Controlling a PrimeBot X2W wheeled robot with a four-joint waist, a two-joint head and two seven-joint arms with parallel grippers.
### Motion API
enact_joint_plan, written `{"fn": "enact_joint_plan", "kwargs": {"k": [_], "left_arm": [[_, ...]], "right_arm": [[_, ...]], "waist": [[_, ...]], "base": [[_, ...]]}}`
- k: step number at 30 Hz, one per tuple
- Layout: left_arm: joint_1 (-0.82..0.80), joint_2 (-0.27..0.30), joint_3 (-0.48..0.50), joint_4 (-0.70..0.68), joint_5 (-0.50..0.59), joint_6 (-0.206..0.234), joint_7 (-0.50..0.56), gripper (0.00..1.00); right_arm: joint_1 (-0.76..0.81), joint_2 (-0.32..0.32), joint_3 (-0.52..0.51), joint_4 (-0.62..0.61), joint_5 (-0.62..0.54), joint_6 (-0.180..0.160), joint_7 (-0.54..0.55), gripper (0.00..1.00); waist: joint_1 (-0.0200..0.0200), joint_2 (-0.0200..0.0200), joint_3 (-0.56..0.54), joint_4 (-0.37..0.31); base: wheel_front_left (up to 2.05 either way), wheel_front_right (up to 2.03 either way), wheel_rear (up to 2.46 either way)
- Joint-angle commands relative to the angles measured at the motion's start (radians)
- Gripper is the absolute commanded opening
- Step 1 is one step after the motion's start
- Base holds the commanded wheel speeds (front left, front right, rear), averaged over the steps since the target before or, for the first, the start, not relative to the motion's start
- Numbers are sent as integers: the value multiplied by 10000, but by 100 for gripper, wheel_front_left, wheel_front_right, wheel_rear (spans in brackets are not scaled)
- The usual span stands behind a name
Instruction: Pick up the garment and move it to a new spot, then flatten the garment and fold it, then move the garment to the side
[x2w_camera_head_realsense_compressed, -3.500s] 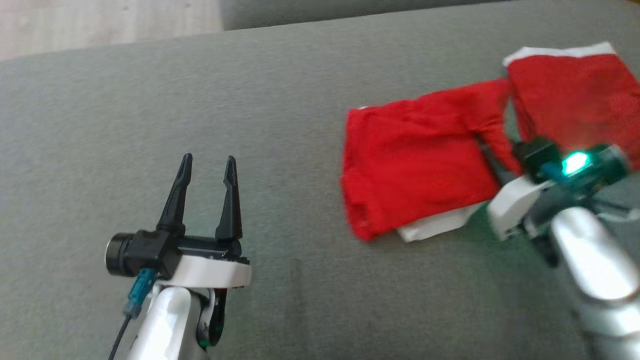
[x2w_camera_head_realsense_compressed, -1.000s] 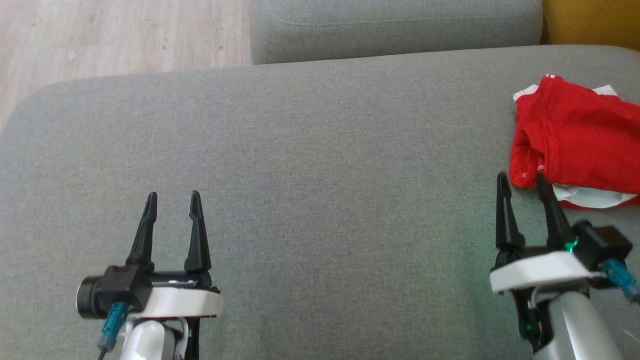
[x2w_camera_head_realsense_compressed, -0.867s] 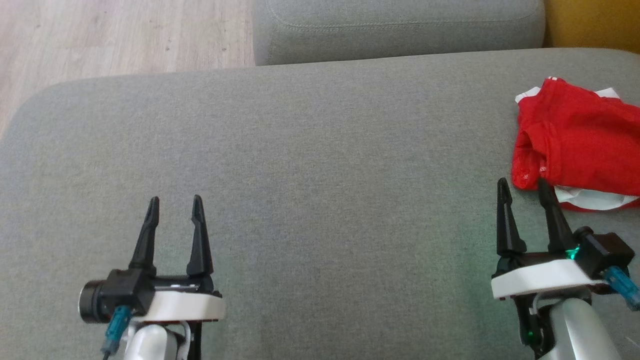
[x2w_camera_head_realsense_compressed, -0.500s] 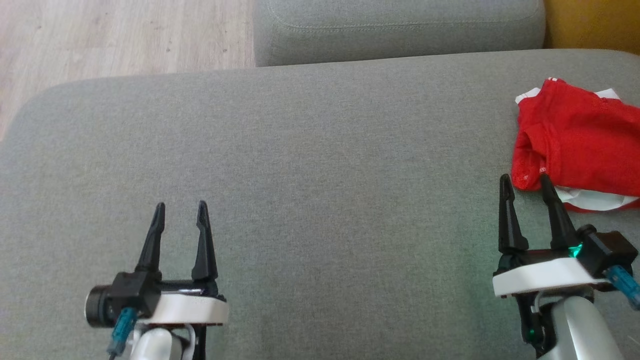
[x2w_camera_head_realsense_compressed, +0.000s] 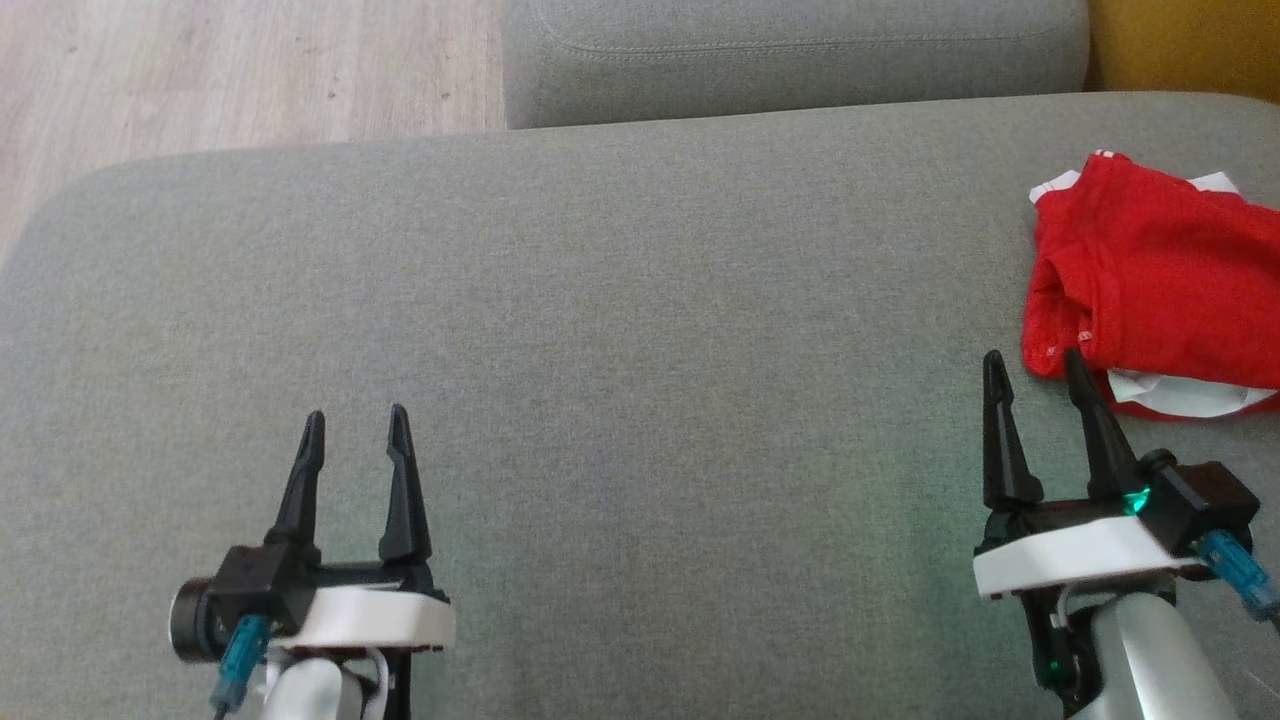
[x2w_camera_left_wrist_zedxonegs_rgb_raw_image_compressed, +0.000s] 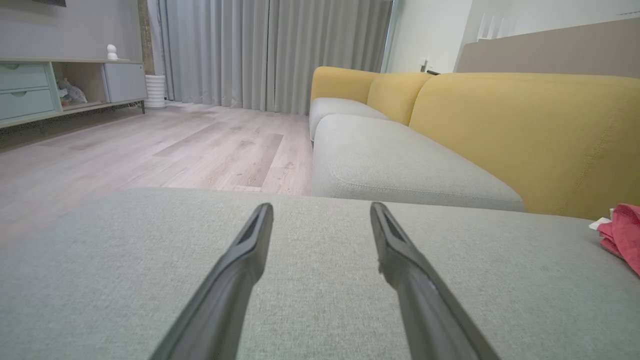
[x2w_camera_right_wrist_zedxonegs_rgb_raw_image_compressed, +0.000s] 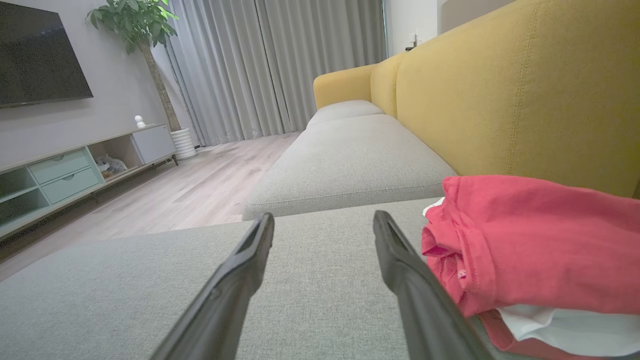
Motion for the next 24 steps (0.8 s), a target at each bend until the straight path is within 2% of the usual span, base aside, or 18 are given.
{"fn": "enact_joint_plan", "kwargs": {"k": [1,15,24], "left_arm": [[-318,49,324,-255,-65,-30,-51,100],[-431,49,521,298,-641,-185,-51,100],[-414,49,645,108,-534,-47,-51,100]], "right_arm": [[-78,1,283,-359,28,67,-110,100],[-155,1,336,-308,28,67,-110,100],[-194,1,309,-342,-18,67,-110,100]], "waist": [[0,0,4,-1],[0,0,19,-60],[0,0,42,-70]], "base": [[0,0,0],[0,0,0],[0,0,0]]}}
